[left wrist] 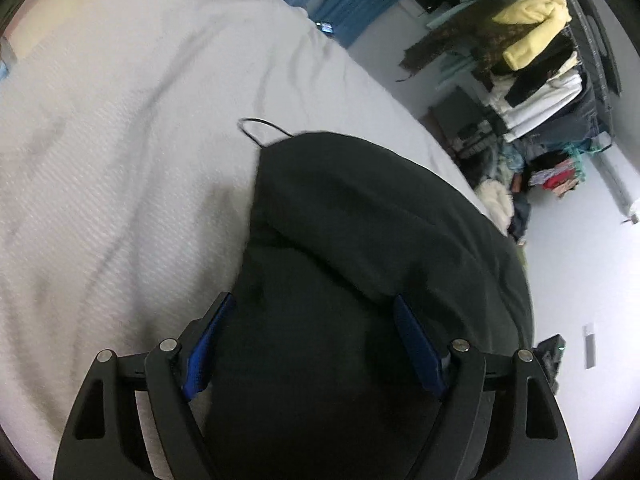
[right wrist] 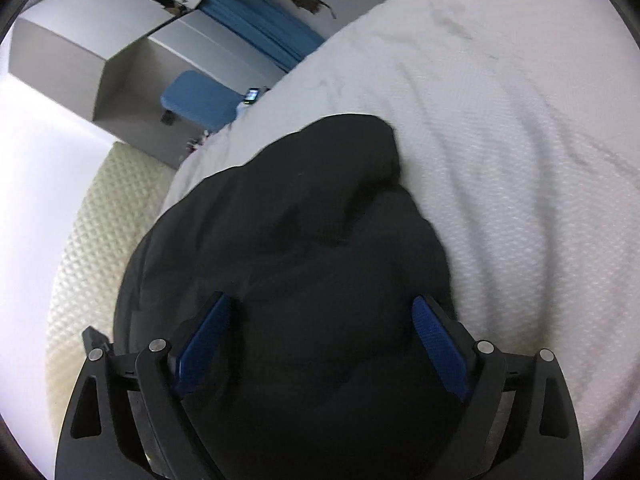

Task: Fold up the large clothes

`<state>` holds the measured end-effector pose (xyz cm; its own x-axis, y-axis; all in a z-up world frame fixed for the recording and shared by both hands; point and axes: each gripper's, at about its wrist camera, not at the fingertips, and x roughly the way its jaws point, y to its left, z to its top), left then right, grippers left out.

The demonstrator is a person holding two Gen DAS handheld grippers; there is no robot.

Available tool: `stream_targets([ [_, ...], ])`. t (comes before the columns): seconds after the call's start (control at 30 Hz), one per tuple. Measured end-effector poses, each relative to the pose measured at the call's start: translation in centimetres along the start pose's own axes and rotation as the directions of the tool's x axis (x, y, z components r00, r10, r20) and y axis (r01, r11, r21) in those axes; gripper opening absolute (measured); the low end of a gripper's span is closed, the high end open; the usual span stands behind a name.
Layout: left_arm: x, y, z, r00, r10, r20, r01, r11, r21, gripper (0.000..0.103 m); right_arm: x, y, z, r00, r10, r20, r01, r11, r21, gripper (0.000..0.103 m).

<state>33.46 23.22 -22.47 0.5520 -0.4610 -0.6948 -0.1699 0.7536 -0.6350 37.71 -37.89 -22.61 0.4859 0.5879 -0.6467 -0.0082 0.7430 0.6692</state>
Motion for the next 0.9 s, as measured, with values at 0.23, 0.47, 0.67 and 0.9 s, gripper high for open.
stream_targets([
  [0.23, 0.7, -1.5, -0.8, 0.995, -0.081, 0.053, 0.081, 0.997, -0.009, 0.064, 0.9, 4.3, -0.4, 1.0, 0.023, -0.004, -0.024, 0.987, -0.159, 0.071],
  [0.47, -0.7, -4.1, -0.2, 0.985, -0.039, 0.166, 0.03, 0.998, 0.055, 0.007, -1.1, 7.2, -0.2, 0.992, -0.018, 0.125, 0.051, 0.964, -0.262, 0.013],
  [0.67, -4.7, -8.3, 1.0, 0.955, -0.041, 0.295, -0.019, 0.98, 0.196, 0.004, -2.7, 11.0, 0.1, 0.953, -0.087, 0.29, 0.196, 0.907, -0.373, 0.008],
  [0.9, -3.2, -9.7, 2.3, 0.942, 0.069, 0.327, -0.156, 0.957, 0.245, 0.004, -1.3, 11.3, 1.9, 0.891, -0.203, 0.406, 0.36, 0.86, -0.361, 0.006],
])
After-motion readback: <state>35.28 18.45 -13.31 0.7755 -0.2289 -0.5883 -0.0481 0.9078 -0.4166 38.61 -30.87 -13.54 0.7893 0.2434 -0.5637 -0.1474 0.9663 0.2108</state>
